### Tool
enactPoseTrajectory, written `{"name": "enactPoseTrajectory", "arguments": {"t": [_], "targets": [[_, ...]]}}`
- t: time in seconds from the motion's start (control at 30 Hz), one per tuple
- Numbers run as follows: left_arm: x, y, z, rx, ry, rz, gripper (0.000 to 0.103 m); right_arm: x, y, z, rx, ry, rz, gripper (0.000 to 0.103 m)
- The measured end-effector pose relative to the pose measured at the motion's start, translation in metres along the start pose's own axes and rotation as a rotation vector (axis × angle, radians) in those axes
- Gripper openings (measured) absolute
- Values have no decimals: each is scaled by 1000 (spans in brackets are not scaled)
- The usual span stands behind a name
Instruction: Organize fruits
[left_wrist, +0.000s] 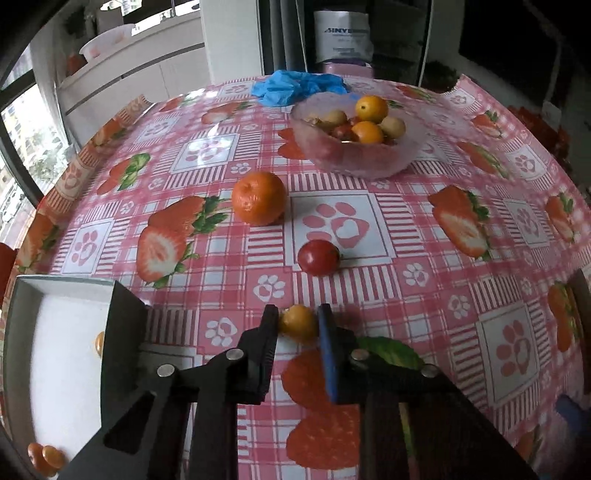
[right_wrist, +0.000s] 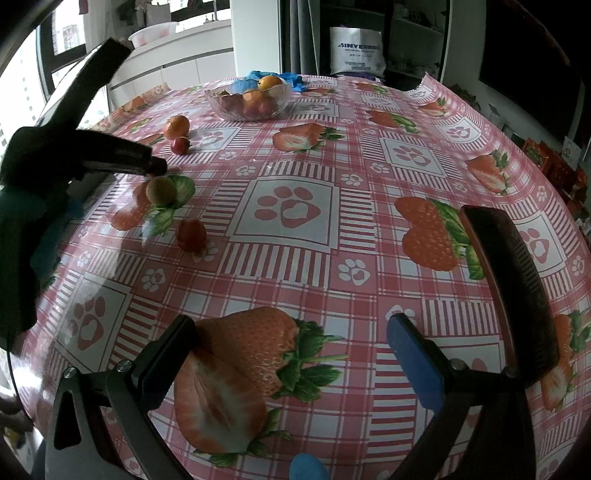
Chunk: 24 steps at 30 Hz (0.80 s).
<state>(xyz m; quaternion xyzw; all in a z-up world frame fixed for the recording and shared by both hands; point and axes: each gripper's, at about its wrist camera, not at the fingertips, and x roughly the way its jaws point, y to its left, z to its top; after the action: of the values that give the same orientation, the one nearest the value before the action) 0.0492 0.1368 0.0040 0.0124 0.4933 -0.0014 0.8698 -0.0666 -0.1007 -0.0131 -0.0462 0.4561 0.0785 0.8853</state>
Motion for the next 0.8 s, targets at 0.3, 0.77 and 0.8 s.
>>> {"name": "enactPoseTrajectory", "arguments": {"t": [0.3,0.77,0.8], "targets": [[-22,16,-35,-21,-14,-26,23,0,0,0,0,0,0,103],[-60,23,-83,-27,-24,-43,24,0,1,0,1,0,-1,103],[-62,24,-81,-32,-31,-35,24,0,1,0,1,0,-1,103]]}}
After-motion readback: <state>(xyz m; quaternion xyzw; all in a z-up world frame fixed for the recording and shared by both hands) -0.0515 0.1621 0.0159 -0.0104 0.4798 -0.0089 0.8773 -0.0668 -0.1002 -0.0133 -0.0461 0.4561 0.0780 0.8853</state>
